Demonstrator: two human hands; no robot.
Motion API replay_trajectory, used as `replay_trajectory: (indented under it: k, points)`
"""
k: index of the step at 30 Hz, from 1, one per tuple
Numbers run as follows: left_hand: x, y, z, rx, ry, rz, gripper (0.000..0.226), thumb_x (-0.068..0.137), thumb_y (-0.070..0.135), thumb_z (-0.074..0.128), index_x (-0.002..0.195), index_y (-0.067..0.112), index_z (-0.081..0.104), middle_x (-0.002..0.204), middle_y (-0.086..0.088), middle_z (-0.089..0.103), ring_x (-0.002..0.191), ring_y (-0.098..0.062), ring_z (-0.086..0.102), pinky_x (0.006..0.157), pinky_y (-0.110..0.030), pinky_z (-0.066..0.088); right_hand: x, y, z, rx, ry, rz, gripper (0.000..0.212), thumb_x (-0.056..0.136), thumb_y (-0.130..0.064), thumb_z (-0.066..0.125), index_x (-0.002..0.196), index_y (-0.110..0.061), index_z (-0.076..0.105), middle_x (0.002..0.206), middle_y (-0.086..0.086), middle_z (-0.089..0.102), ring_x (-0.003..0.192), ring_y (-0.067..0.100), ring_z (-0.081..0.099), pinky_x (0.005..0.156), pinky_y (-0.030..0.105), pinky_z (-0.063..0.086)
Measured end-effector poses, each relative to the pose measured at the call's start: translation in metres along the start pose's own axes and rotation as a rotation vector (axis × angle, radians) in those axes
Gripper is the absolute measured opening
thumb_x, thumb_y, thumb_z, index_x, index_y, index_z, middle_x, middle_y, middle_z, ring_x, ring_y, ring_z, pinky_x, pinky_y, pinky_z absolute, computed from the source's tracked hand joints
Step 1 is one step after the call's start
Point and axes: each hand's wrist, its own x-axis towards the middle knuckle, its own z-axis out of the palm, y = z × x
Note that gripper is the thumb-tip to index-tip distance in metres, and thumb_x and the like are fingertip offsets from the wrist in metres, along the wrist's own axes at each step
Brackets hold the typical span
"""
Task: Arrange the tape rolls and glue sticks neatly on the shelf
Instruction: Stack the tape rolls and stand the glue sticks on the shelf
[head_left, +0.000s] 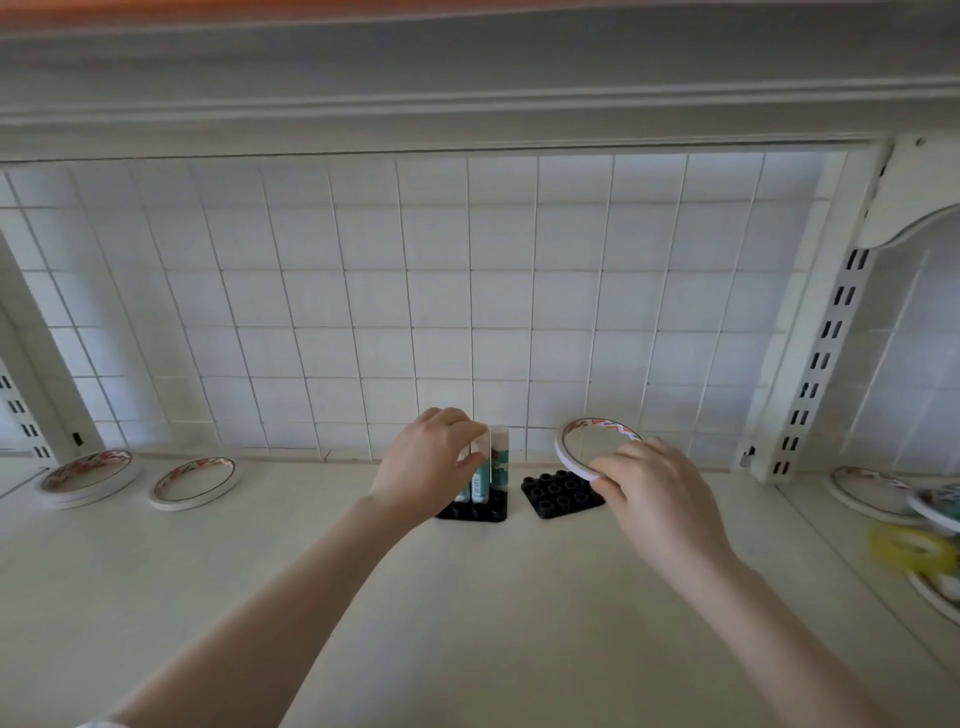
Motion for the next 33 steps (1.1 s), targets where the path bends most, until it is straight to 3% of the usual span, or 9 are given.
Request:
replay_trajectory:
  k: [2,11,17,24,28,33]
  points:
    - [-0.004,0.001,-0.005,-0.016,0.024,-0.051,0.028,0.092,0.023,0.055,0.118,0.018,0.063,0.113,0.003,0.061,0.106,-0.017,0.050,0.082,-0.025,0.041,0.005,-0.002,-0.004,0.026,0.003,-0.015,0.043,0.055,-0.006,0.086,0.049,-0.019,0.046,0.050,-0.004,0.046,0.053,0.024,0.050,0.052,0.025,0.029]
    - [-0.071,-0.048,-0.045,0.072,0.084,-0.249,0.021,0.086,0.023,0.065,0.105,0.016,0.068,0.101,0.001,0.064,0.099,-0.022,0.056,0.072,-0.030,0.046,0.040,-0.043,-0.011,0.138,-0.004,-0.139,0.031,0.062,-0.005,0.082,0.052,-0.015,0.054,0.053,0.000,0.052,0.058,0.028,0.052,0.052,0.030,0.036]
    - [-0.127,-0.116,-0.081,0.130,0.064,-0.380,0.016,0.081,0.021,0.071,0.097,0.015,0.071,0.095,0.000,0.065,0.090,-0.024,0.062,0.066,-0.030,0.047,0.060,-0.112,0.009,0.204,-0.012,-0.182,0.020,0.073,-0.011,0.074,0.060,-0.013,0.060,0.061,0.001,0.057,0.069,0.028,0.053,0.060,0.029,0.031]
    - [-0.183,-0.222,-0.129,0.148,-0.031,-0.477,0.020,0.088,0.029,0.061,0.104,0.021,0.068,0.104,0.004,0.063,0.101,-0.019,0.057,0.076,-0.033,0.049,0.088,-0.220,0.049,0.287,-0.097,-0.165,0.003,0.078,-0.012,0.070,0.076,-0.014,0.071,0.074,0.003,0.066,0.079,0.031,0.055,0.066,0.034,0.041]
    - [-0.199,-0.277,-0.147,0.080,-0.081,-0.536,0.019,0.087,0.027,0.062,0.103,0.019,0.069,0.101,0.002,0.063,0.100,-0.021,0.056,0.081,-0.039,0.049,0.102,-0.280,0.072,0.321,-0.144,-0.161,0.008,0.084,-0.014,0.064,0.082,-0.017,0.071,0.078,0.002,0.065,0.083,0.026,0.051,0.064,0.031,0.032]
    - [-0.201,-0.302,-0.142,-0.014,-0.115,-0.639,0.017,0.085,0.022,0.057,0.096,0.021,0.070,0.095,0.004,0.060,0.096,-0.019,0.055,0.080,-0.033,0.047,0.117,-0.340,0.100,0.297,-0.231,-0.167,0.013,0.090,-0.021,0.058,0.082,-0.017,0.067,0.080,0.001,0.060,0.081,0.020,0.042,0.063,0.031,0.022]
